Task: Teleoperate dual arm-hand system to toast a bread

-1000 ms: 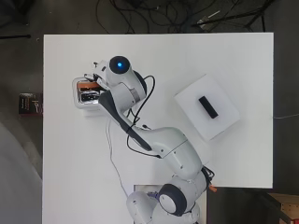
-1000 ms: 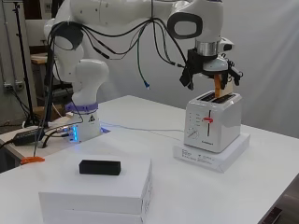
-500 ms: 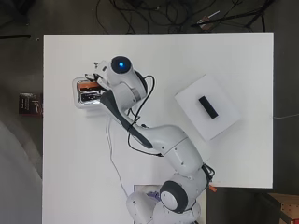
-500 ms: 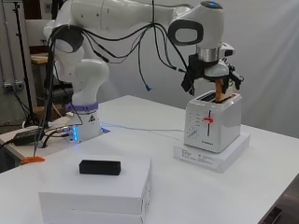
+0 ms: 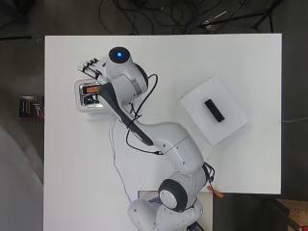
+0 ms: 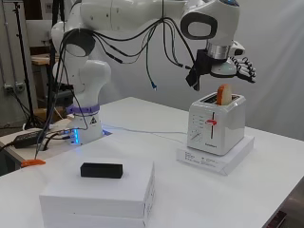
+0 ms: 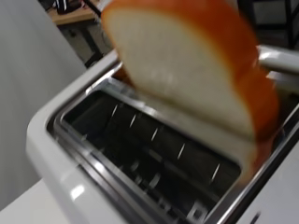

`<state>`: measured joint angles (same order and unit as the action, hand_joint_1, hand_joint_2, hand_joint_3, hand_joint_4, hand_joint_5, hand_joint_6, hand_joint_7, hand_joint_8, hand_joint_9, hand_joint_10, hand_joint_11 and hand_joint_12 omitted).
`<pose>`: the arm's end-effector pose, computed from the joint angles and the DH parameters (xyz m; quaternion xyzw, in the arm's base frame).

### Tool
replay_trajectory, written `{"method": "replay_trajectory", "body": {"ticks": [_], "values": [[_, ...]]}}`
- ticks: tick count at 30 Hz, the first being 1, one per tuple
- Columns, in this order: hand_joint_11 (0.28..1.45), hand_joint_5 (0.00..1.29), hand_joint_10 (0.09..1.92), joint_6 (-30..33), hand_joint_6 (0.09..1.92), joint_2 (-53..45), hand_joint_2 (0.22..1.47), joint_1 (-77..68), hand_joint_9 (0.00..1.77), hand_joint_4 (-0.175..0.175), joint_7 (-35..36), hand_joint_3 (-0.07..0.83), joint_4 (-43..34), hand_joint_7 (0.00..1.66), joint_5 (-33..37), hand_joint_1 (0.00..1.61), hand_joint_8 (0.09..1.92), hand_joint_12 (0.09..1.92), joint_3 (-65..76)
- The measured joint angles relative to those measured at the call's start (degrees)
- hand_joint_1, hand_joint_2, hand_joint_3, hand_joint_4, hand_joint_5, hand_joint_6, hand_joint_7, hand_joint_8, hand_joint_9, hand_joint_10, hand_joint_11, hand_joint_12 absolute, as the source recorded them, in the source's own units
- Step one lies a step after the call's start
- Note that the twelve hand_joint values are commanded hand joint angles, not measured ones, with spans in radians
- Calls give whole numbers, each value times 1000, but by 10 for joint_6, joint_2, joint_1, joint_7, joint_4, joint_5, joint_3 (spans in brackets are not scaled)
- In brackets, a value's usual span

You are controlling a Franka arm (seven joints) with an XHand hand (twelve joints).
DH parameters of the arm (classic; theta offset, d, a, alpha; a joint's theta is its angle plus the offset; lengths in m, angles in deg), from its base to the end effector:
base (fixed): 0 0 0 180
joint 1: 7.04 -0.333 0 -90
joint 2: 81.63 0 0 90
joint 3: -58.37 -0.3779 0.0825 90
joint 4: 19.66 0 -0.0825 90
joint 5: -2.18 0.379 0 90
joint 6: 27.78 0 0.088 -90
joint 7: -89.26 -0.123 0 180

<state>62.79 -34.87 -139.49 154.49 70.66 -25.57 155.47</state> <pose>0.6275 0.1131 0.4819 -0.6200 -0.7663 0.0016 0.1684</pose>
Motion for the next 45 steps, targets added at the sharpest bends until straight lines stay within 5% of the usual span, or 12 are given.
{"method": "replay_trajectory", "body": {"ticks": [4,12,17,28,33,35,36,38,39,40,43,45], "values": [[402,220,87,23,87,4,1035,17,393,11,-53,10,-38,289,-8,26,87,87,-15],[374,243,87,64,87,6,1075,102,333,-8,-215,5,144,272,-37,0,87,87,-35],[372,301,87,78,87,-98,1053,218,331,3,-161,-5,152,293,83,0,87,87,-103],[390,345,87,123,87,-594,1011,886,328,22,-16,-11,150,285,433,0,87,87,-470],[409,375,87,136,87,-661,997,959,342,25,22,-11,148,286,512,0,87,87,-550],[533,454,87,144,87,-663,994,962,569,28,35,-4,150,407,502,0,87,87,-557],[593,526,374,146,87,-665,1012,963,770,29,39,-12,151,673,498,0,87,447,-561],[775,817,1408,145,87,-664,1023,963,1080,85,35,-6,155,976,490,0,1092,1456,-566],[845,955,1663,148,87,-660,1026,964,1178,124,31,-3,161,1038,486,0,1494,1689,-567],[895,987,1796,154,311,-656,1032,965,1247,149,26,-5,167,1082,481,0,1719,1810,-570],[1028,885,1909,163,1161,-662,1056,972,1364,173,18,0,171,1168,485,8,1919,1910,-575],[1092,866,1919,165,1479,-669,1077,979,1407,175,9,2,171,1206,489,38,1920,1919,-580]]}}
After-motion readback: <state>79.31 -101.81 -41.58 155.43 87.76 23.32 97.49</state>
